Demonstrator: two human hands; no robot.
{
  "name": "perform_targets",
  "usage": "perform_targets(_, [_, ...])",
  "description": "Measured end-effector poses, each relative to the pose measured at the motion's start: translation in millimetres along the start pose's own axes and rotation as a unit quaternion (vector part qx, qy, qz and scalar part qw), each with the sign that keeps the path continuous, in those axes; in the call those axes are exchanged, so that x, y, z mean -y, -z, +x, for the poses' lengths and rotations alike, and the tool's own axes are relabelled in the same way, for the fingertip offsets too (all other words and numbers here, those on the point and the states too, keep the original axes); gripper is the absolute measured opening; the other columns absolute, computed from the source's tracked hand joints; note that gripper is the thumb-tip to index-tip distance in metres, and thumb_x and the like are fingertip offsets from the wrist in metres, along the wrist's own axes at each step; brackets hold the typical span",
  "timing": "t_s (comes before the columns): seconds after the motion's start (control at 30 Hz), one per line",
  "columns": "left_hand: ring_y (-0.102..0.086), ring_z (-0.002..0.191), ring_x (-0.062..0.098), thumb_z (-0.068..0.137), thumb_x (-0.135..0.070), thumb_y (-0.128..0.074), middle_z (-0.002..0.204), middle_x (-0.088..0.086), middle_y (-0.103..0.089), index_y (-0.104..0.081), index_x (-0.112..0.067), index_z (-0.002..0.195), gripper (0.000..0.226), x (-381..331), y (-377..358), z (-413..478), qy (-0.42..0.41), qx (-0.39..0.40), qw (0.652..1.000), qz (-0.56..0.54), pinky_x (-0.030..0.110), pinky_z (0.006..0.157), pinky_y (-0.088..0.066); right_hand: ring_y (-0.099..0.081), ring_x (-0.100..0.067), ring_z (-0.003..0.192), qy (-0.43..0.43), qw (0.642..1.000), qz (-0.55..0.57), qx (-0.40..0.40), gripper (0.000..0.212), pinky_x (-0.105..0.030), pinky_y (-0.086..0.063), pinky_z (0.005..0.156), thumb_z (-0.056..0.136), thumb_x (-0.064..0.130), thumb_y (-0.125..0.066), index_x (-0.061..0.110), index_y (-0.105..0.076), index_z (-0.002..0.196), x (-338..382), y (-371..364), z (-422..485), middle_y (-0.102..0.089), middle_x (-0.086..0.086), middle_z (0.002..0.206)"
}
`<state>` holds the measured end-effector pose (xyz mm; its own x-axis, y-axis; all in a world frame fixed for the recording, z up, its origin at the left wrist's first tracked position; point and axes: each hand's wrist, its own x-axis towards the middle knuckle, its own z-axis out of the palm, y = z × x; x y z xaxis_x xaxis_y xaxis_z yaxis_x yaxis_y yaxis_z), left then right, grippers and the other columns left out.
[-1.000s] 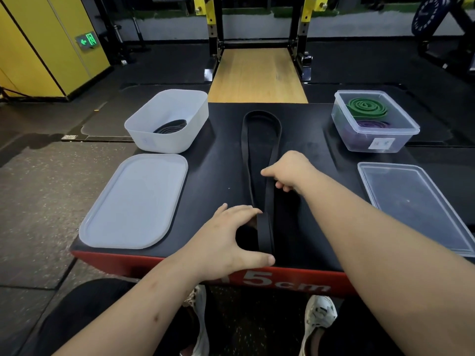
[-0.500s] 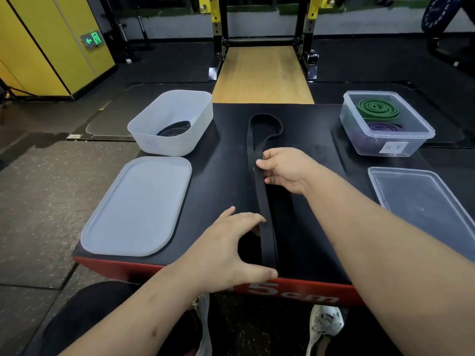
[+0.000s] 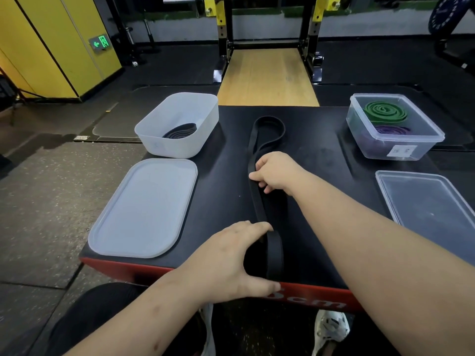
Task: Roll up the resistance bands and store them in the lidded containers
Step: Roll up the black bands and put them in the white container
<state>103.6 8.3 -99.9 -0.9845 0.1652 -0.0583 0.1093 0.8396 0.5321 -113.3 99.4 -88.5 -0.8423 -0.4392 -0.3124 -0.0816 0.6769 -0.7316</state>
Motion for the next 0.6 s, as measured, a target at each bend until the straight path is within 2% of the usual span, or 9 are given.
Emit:
perform_targets(0.1, [-0.012, 0.150, -0.006, 0.071, -0.069, -0.076, 0.159, -0.020, -0.033, -0.026, -0.047, 0.151, 0.097, 2.3, -2.3, 1.7, 0.008, -0.002, 1.000, -0.003, 0.007, 0.109, -0.012, -0.066, -0.020, 0.066, -0.032, 0.998, -0.056, 0.011, 0.028, -0.036, -0.059, 0.093, 0.100, 0.023, -0.067, 0.001, -0.067, 0.119, 9.5, -4.3, 4.0, -0.067, -0.003, 0.073])
perform_targets(0.17, [-0.011, 0.150, -0.006, 0.071, -0.069, -0.076, 0.160, -0.019, -0.032, -0.026, -0.046, 0.152, 0.098, 4.2, -4.1, 2.9, 0.014, 0.001, 1.000, -0.006, 0.006, 0.108, -0.011, -0.065, -0.018, 0.060, -0.038, 0.995, -0.092, 0.000, 0.024, -0.032, -0.060, 0.082, 0.098, 0.028, -0.070, 0.007, -0.069, 0.109, 14.2, -8.7, 7.5, -0.070, -0.003, 0.074])
perform_targets(0.2, [-0.011, 0.150, -0.006, 0.071, -0.069, -0.076, 0.160, -0.018, -0.032, -0.026, -0.046, 0.152, 0.098, 5.1, -4.7, 3.3, 0.015, 0.003, 1.000, -0.009, 0.004, 0.107, -0.010, -0.068, -0.019, 0.063, -0.028, 0.993, -0.117, -0.005, 0.026, -0.032, -0.059, 0.079, 0.096, 0.029, -0.071, 0.007, -0.069, 0.109, 15.2, -10.2, 8.0, -0.073, -0.005, 0.081])
perform_targets(0.27, [-0.010, 0.150, -0.006, 0.072, -0.068, -0.076, 0.161, -0.019, -0.031, -0.026, -0.046, 0.152, 0.098, 6.6, -5.7, 4.2, 0.012, 0.003, 1.000, -0.012, 0.000, 0.103, -0.007, -0.072, -0.026, 0.090, 0.012, 0.991, -0.134, -0.026, 0.034, -0.039, -0.060, 0.087, 0.091, 0.027, -0.075, 0.008, -0.069, 0.119, 13.2, -11.6, 9.7, -0.074, -0.011, 0.105])
perform_targets(0.33, [-0.007, 0.150, -0.007, 0.072, -0.069, -0.075, 0.161, -0.020, -0.030, -0.026, -0.048, 0.152, 0.096, 7.1, -6.2, 4.9, 0.008, 0.001, 1.000, -0.012, -0.004, 0.100, -0.004, -0.067, -0.025, 0.103, 0.050, 0.994, -0.091, -0.043, 0.034, -0.039, -0.058, 0.089, 0.087, 0.018, -0.077, 0.018, -0.068, 0.119, 9.1, -13.1, 11.1, -0.068, -0.005, 0.115])
perform_targets(0.43, [-0.005, 0.150, -0.009, 0.072, -0.068, -0.076, 0.160, -0.023, -0.029, -0.026, -0.049, 0.151, 0.095, 7.1, -5.9, 4.1, 0.005, 0.000, 1.000, -0.024, -0.004, 0.098, -0.005, -0.065, -0.022, 0.098, 0.068, 0.995, -0.062, -0.038, 0.035, -0.038, -0.058, 0.081, 0.085, 0.012, -0.072, 0.026, -0.059, 0.114, 4.7, -16.9, 15.1, -0.065, 0.000, 0.114])
perform_targets(0.53, [-0.006, 0.149, -0.009, 0.072, -0.067, -0.077, 0.160, -0.023, -0.029, -0.027, -0.048, 0.151, 0.095, 6.7, -6.4, 3.2, 0.003, -0.003, 1.000, -0.030, -0.005, 0.097, -0.004, -0.062, -0.023, 0.098, 0.039, 0.996, -0.005, -0.076, 0.043, -0.038, -0.056, 0.081, 0.087, 0.015, -0.066, 0.023, -0.050, 0.126, 3.5, -14.3, 17.4, -0.060, -0.002, 0.118])
perform_targets(0.6, [-0.011, 0.147, -0.010, 0.072, -0.066, -0.078, 0.159, -0.023, -0.030, -0.027, -0.048, 0.151, 0.096, 6.8, -6.5, 3.6, 0.005, -0.006, 0.999, -0.034, -0.006, 0.096, -0.005, -0.061, -0.024, 0.102, 0.007, 0.993, 0.043, -0.113, 0.056, -0.038, -0.054, 0.083, 0.086, 0.018, -0.064, 0.021, -0.045, 0.139, 2.6, -6.5, 20.4, -0.056, -0.001, 0.122])
